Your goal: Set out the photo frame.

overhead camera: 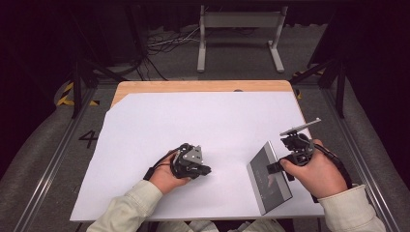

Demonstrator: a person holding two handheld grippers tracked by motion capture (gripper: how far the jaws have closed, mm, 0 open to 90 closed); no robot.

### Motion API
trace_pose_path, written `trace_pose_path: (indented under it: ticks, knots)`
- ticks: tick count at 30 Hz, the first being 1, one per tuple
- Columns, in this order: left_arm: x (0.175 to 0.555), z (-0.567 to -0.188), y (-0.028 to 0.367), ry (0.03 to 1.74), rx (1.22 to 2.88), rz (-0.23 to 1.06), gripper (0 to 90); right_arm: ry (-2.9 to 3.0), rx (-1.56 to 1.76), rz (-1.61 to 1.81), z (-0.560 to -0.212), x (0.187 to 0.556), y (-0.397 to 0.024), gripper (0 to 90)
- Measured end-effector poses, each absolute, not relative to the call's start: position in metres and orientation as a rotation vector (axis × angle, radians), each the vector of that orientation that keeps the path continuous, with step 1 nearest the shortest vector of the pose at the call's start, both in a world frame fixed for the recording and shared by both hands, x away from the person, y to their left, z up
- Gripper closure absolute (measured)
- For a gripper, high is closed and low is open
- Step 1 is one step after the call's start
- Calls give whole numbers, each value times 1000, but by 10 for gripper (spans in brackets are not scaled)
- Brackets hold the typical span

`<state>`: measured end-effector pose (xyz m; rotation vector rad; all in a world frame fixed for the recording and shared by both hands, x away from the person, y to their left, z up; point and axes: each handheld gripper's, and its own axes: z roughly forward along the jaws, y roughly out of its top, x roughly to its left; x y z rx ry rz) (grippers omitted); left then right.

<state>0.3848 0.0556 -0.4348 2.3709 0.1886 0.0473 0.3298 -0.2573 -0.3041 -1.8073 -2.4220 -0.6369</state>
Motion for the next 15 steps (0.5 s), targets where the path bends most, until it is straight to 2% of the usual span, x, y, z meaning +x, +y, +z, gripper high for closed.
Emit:
trace_pose_path:
  ticks: [3, 15]
  knots:
    - [385, -435, 56, 189, 2369, 45, 860, -2462, -1837, -605, -301, 330, -255, 830]
    - [384, -434, 69, 238, 2354, 58, 859, -2561, -1767, -639, -284, 340, -257, 837]
